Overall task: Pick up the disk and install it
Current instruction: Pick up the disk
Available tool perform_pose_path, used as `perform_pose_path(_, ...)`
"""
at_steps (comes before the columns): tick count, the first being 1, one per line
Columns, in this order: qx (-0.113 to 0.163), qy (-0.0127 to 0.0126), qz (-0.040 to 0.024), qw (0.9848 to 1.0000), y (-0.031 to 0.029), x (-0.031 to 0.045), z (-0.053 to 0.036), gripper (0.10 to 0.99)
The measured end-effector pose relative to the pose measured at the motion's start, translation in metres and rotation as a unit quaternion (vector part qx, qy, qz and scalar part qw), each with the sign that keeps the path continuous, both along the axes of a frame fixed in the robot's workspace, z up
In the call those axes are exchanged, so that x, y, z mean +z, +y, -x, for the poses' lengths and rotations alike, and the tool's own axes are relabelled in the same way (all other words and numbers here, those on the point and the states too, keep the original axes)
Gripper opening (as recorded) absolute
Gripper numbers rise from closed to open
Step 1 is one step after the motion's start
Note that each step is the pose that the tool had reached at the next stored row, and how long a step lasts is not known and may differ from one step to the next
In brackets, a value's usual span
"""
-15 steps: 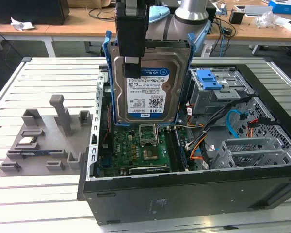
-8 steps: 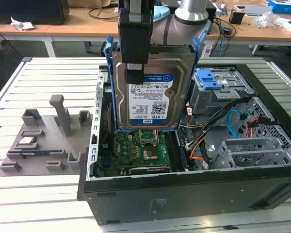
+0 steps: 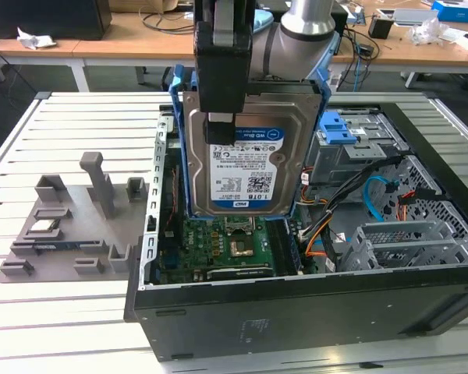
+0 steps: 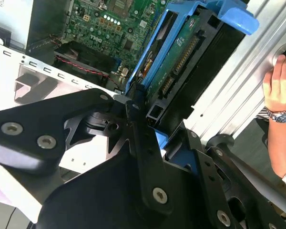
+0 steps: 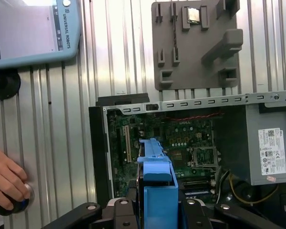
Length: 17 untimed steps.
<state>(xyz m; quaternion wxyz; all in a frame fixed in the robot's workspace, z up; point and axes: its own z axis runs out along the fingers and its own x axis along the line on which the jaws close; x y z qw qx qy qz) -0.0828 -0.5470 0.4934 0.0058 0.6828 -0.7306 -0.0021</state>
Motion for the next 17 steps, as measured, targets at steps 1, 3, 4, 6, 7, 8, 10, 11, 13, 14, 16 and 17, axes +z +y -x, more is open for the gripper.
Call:
perform_pose_path(1,0.0,0.0,0.0,1.0,-0.0015,0.0,-0.0003,0.369)
perform_pose_path(3,0.0,0.0,0.0,1.0,-0.004,0.0,-0.0008,0.369)
perform_pose_path(4,0.0,0.0,0.0,1.0,-0.0051,-0.0001,-0.001,0.369)
perform_pose_path(6,0.0,0.0,0.0,1.0,-0.0073,-0.0001,-0.0014,0.369)
perform_pose_path(7,0.0,0.0,0.0,1.0,-0.0083,0.0,-0.0016,0.369)
perform_pose_path(8,0.0,0.0,0.0,1.0,-0.0096,0.0,-0.0018,0.369)
perform_pose_path(10,0.0,0.0,0.0,1.0,-0.0126,-0.0001,-0.0023,0.369)
perform_pose_path(11,0.0,0.0,0.0,1.0,-0.0144,-0.0001,-0.0026,0.369)
perform_pose_path(13,0.0,0.0,0.0,1.0,-0.0162,-0.0001,-0.003,0.369)
perform_pose_path(14,0.0,0.0,0.0,1.0,-0.0173,-0.0001,-0.0031,0.369)
perform_pose_path(16,0.0,0.0,-0.0001,1.0,-0.0199,-0.0002,-0.0034,0.369)
perform_pose_path(17,0.0,0.0,0.0,1.0,-0.0212,-0.0002,-0.0035,0.369)
